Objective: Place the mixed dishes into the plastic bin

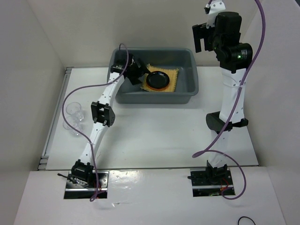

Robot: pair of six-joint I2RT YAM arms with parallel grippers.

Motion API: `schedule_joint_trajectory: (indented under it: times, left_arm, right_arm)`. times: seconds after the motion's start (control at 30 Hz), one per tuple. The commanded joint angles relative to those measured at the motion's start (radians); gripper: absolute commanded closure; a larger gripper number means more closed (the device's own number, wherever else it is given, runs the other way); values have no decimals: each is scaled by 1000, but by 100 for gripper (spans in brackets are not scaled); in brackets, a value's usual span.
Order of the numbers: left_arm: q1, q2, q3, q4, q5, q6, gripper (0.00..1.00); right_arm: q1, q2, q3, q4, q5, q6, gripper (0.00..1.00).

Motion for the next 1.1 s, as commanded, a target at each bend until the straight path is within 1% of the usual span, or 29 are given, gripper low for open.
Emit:
schedule_joint_trajectory:
  times: [0.0,0.03,0.07,0.1,0.13,0.17,0.2,0.27,0.3,0.37,0.4,0.47,0.5,0.53,0.57,0.6,0.63,0.7,0.73,0.77,0.8,0.93,1.07]
  left_arm:
    - [-38,-301,35,52,-317,190,0]
    - [-55,-346,35,70,-403,256,0]
    - [-71,-384,21,85,-527,313,0]
    - [-80,-436,21,72,-563,395,0]
    - [-80,-455,33,41,-597,410,0]
    - [-80,-478,33,-5,-682,410,0]
    - [-71,-513,33,-120,-745,378,0]
    - [-71,-544,33,-242,-854,356,0]
    - [-71,-578,21,-366,-956,312,0]
    - [-36,-613,-27,-466,-1011,287,0]
    - [-36,-691,-209,-467,-1011,307,0]
    - [21,-780,-424,-467,-990,246,0]
    - [41,-873,-666,-467,-976,180,0]
    - [82,-927,-803,-439,-964,163,0]
    - [104,-1058,-952,-324,-942,163,0]
    - [136,-1131,-1099,-241,-852,202,0]
    - [217,-1262,-1362,-94,-788,212,0]
    - [309,-1354,-1545,2,-629,221,0]
    - [358,-1392,-1599,47,-603,238,0]
    - [369,-1392,-1658,56,-592,255,0]
    - [369,-1392,-1670,56,-592,281,0]
    - [389,-1316,-1670,46,-612,341,0]
    - [400,-1253,-1648,67,-602,364,0]
  right_arm:
    - [-6,-56,-2,-7,-22,5,2]
    - [-6,-46,-2,-7,-31,5,2]
    - [-6,-34,11,-7,-50,5,2]
    - [-6,-34,26,-7,-61,5,2]
    - [-6,-17,35,-7,-73,16,2]
    - [-6,6,46,-7,-96,16,2]
    - [5,15,46,-7,-96,16,2]
    - [25,42,46,-7,-120,25,2]
    - [49,52,46,-7,-121,25,2]
    - [83,81,46,-7,-134,25,2]
    - [103,90,46,-7,-134,25,2]
    - [164,115,46,-7,-134,25,2]
    - [210,124,46,-7,-143,25,2]
    - [235,124,46,-7,-144,25,2]
    - [256,139,46,-7,-144,25,2]
    - [297,148,46,-7,-134,25,2]
    - [312,148,46,-7,-143,25,2]
    - [347,158,55,-7,-144,25,2]
    - [347,158,55,-7,-144,25,2]
    - [347,170,55,-7,-144,25,2]
    - [356,170,55,-7,-133,25,2]
    - [356,170,55,-7,-122,25,2]
    - [356,124,20,-7,-93,25,2]
